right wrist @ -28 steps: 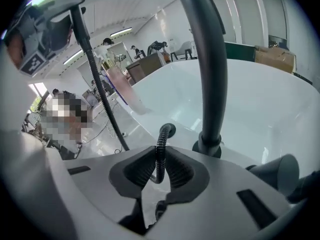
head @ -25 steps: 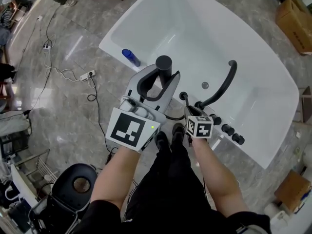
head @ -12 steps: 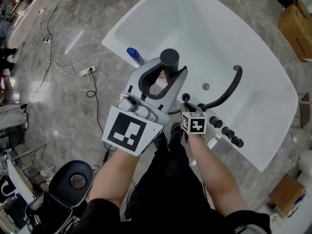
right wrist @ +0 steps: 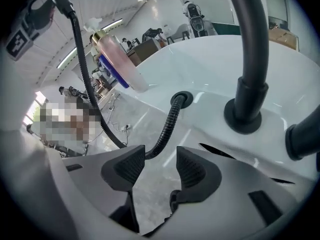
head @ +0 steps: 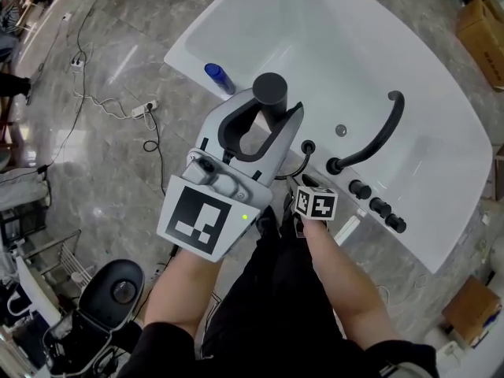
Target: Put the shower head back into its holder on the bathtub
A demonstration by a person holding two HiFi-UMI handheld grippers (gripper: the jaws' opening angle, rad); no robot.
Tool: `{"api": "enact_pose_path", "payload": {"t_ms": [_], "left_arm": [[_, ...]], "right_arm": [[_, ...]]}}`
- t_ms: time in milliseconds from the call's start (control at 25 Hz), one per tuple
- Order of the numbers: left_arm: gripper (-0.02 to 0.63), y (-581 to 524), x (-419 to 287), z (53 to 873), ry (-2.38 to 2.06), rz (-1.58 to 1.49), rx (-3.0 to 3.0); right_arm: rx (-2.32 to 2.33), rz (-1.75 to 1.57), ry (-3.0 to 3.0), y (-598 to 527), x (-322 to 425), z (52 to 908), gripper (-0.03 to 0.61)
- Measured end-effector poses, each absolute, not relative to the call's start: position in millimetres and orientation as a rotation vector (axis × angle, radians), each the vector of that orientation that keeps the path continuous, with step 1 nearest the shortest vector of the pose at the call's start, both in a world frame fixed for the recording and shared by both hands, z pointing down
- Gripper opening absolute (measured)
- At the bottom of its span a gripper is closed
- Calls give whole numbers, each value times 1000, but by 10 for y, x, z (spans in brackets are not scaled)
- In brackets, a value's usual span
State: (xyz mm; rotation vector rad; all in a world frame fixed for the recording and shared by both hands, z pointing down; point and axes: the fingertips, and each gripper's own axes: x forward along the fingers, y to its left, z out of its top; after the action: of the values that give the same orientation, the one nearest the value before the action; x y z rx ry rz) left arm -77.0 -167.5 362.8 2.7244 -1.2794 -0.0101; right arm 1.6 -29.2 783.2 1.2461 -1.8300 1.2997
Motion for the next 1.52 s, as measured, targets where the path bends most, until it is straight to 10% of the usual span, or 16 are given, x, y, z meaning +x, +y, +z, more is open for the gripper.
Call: {"api": "enact_pose_path", "payload": {"t_ms": [720,1520], "left_arm": [[140,-1455,-803,3479,-1266,-28,2743],[140,-1598,-664,2682,-1217,-113,2804]], "right_arm": [[1367,1160,-1843,-413,176,7566,69],[1342,1076,-1882,-600,330,6713,106]]}}
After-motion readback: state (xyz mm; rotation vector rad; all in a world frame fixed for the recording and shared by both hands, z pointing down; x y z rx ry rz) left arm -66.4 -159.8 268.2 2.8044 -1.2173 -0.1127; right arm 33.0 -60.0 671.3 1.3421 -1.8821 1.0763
